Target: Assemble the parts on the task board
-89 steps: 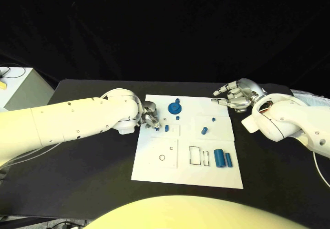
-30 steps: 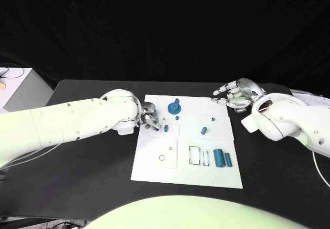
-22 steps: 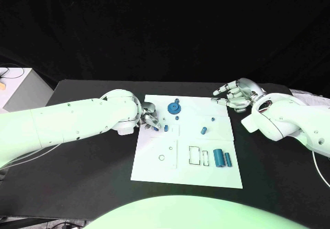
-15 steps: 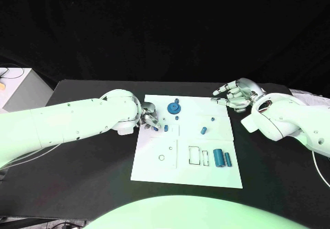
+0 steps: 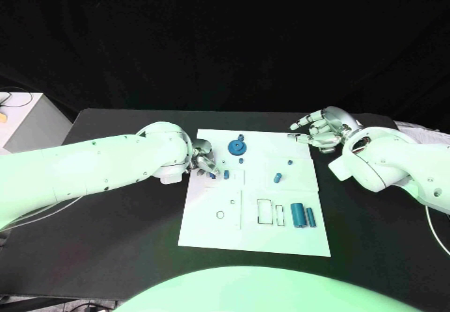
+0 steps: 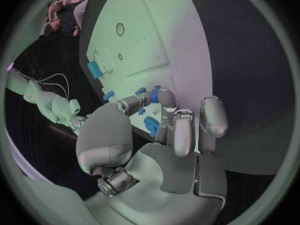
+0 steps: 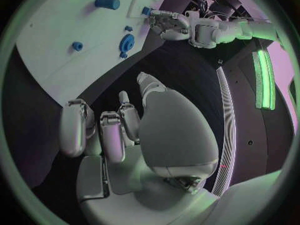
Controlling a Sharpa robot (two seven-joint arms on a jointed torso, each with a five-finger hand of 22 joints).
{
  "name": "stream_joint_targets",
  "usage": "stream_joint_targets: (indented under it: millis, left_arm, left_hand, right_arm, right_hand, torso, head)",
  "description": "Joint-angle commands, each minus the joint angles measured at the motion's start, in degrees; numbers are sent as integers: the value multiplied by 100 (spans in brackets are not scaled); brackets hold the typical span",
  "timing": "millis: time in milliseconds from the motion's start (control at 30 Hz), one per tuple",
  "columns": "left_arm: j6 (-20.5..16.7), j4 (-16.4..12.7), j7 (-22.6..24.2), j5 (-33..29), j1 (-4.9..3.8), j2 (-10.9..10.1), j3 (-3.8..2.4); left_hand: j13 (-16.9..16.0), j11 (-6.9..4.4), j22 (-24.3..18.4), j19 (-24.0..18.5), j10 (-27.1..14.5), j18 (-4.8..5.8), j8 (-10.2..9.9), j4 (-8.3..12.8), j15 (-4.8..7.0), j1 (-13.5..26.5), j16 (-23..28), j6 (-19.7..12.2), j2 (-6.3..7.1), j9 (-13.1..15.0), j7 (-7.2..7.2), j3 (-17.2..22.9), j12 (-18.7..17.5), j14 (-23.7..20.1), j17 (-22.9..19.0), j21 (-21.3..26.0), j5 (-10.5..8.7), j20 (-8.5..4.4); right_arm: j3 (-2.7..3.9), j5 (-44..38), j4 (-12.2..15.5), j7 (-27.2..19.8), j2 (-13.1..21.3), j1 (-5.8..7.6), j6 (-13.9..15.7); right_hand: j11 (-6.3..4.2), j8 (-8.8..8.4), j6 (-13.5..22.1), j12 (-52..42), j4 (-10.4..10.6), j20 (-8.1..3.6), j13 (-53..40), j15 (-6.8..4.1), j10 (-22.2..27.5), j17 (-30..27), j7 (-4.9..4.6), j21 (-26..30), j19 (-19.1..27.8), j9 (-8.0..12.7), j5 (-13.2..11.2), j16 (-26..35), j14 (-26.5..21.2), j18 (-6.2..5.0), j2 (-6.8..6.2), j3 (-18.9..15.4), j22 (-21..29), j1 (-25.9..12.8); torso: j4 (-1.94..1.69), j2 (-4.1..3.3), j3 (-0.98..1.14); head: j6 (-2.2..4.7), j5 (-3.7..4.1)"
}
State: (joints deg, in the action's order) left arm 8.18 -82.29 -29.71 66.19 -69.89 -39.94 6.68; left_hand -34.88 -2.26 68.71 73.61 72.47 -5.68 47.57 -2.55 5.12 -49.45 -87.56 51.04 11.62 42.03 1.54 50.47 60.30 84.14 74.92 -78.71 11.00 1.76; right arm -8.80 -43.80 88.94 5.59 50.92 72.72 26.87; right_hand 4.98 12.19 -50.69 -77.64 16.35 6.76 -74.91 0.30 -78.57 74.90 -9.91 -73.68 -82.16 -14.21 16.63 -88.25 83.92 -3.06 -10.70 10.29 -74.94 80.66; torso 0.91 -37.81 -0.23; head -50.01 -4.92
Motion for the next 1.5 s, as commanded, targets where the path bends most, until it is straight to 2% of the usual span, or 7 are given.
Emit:
stream_joint_targets:
  millis: [33, 833, 933, 967, 1033, 1333, 1500]
  left_arm:
    - [171, -1, -40, 10, 82, 11, 54]
    - [151, -13, -38, 11, 86, 1, 54]
    - [123, -23, -37, 13, 88, -3, 54]
    - [114, -26, -36, 14, 89, -5, 54]
    - [103, -32, -36, 15, 91, -9, 54]
    - [11, -94, -23, 8, 113, -49, 53]
    - [-47, -124, -15, 7, 122, -61, 53]
  left_hand:
    - [-8, -35, 5, 20, 6, 56, 0, -48, 40, 82, -13, 18, 8, -19, -31, -56, 35, 444, 964, 25, 7, 7]
    - [3, -33, 3, 23, -2, 57, 9, -131, 39, 141, -9, 27, 49, -48, -31, -180, 37, 441, 957, 30, 4, 5]
    - [-5, -56, 1, 25, -4, 57, 14, -67, 56, -19, -9, 6, -62, -69, -55, -85, 45, 442, 958, 34, 47, 4]
    - [-2, -66, 0, 27, -15, 56, 22, 77, 71, -198, -11, -43, -133, -84, -57, 138, 40, 444, 965, 37, 80, 1]
    - [11, -59, -2, 27, -11, 55, 66, 236, 64, -296, -7, -82, -179, -88, -41, 431, 30, 442, 958, 38, 108, -1]
    - [25, -40, 10, 32, -1, 55, 145, 393, 48, -252, -7, -116, -213, -90, -18, 784, 17, 443, 962, 27, 197, -3]
    - [28, -38, 38, 46, 13, 57, 215, 558, 48, -247, -9, -106, -310, -90, -8, 1053, 17, 446, 968, -1, 275, -14]
  right_arm:
    - [1, -37, -2, -56, 3, -4, -23]
    - [1, -38, 6, -77, 16, -6, 2]
    - [1, -38, 9, -76, 19, -6, 0]
    - [1, -38, 10, -75, 20, -6, 0]
    - [1, -38, 12, -74, 22, -6, -1]
    - [1, -38, 13, -66, 30, -6, -12]
    - [1, -38, 11, -65, 29, -6, -18]
  right_hand:
    - [0, 36, 43, 25, 3, -10, -302, 43, 52, 1083, 11, 37, 35, 10, 27, 34, 477, -78, -1, 9, -499, -36]
    - [1, 39, 46, 32, 5, -9, -294, 43, 60, 1074, 10, 58, 44, 10, 25, 39, 473, -82, -7, 6, -488, -47]
    - [1, 39, 46, 32, 5, -9, -294, 43, 60, 1074, 10, 58, 44, 10, 25, 39, 473, -82, -7, 6, -488, -47]
    - [1, 39, 46, 32, 5, -9, -294, 43, 60, 1074, 10, 58, 44, 10, 25, 39, 473, -82, -7, 6, -488, -47]
    - [1, 39, 46, 32, 5, -9, -294, 43, 60, 1074, 10, 58, 44, 10, 25, 39, 473, -82, -7, 6, -488, -47]
    - [1, 39, 46, 32, 5, -9, -294, 43, 60, 1074, 10, 58, 44, 10, 25, 39, 473, -82, -7, 6, -488, -47]
    - [1, 39, 46, 32, 5, -9, -294, 43, 60, 1074, 10, 58, 44, 10, 25, 39, 473, -82, -7, 6, -488, -47]
  torso:
    - [-3, 1, -2]
    - [2, 0, 3]
    - [3, -1, 1]
    - [2, -2, 0]
    - [1, -1, -2]
    - [2, 2, -4]
    - [0, 3, -4]
  head:
    - [1, 3]
    - [1, 4]
    - [1, 2]
    - [1, 1]
    - [1, -1]
    - [1, -1]
    - [1, -1]
